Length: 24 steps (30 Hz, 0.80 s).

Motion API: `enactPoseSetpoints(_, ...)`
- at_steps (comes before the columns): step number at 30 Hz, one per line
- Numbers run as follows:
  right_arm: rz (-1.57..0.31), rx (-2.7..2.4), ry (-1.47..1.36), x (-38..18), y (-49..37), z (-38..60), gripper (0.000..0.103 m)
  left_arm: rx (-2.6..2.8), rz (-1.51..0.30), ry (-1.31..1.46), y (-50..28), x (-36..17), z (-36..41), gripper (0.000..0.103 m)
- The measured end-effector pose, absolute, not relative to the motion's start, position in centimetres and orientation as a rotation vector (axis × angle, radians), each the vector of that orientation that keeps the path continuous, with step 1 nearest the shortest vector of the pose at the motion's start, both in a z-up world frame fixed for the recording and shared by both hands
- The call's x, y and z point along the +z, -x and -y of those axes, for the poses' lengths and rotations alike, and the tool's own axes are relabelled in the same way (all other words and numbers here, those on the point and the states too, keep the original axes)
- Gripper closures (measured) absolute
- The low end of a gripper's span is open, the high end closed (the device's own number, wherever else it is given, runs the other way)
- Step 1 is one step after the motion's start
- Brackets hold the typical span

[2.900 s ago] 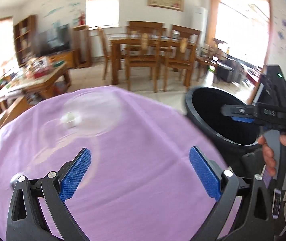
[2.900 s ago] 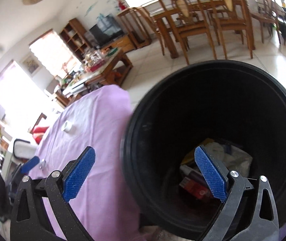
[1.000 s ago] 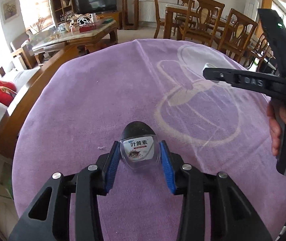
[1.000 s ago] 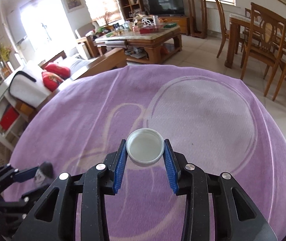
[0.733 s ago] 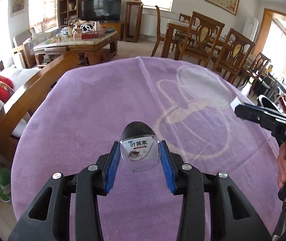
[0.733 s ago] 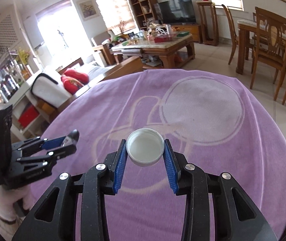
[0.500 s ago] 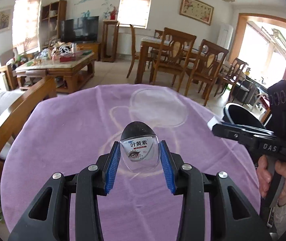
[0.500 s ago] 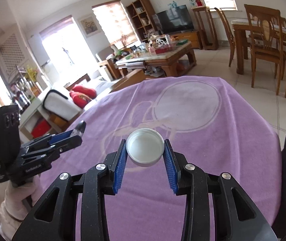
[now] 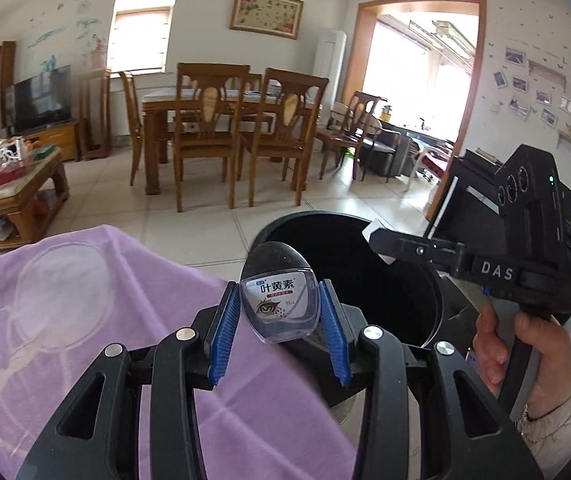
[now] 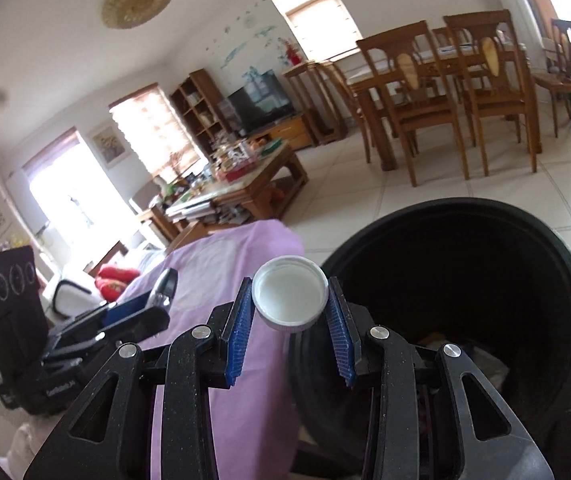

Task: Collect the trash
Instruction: 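Carry the bottle and cap over the bin and open both tools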

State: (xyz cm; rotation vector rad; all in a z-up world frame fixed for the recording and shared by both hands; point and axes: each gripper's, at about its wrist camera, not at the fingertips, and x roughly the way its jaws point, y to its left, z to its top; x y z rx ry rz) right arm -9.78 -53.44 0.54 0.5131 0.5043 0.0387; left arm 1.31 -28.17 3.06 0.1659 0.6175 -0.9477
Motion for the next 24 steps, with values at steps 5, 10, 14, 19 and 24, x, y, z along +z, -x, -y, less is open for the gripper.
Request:
enactPoseSetpoints(5,-0.473,-0.043,-0.560,-0.2,12.5,59.4,0.067,-1.030,-0.647,-0.203,-0.4,1.6,34.5,0.063)
enactPoseSetpoints(10,-0.458,-0.086,-0.601,-1.9,13.1,62.1,0.067,-1.044,-0.628,-0.272,0.6,0.7,38.5,0.063)
enactPoseSetpoints(14,-0.450,-0.100,-0.628,-2.8,12.6,63.1,0.067,-1.047,-0.622,-0.306,1.2,-0.3,39.9,0.063)
enactPoseSetpoints(19,-0.456,-0.108,-0.623,-3.0,9.9,62.7,0.067,-1.037,-0.614,-0.327,1.4,-1.1,40.4,0.063)
enactPoseSetpoints(24,-0.473,-0.103,-0.622,-3.7,8.1,62.2,0.067,-1.036,-0.619,-0.308,1.0,-1.0,40.2,0.063)
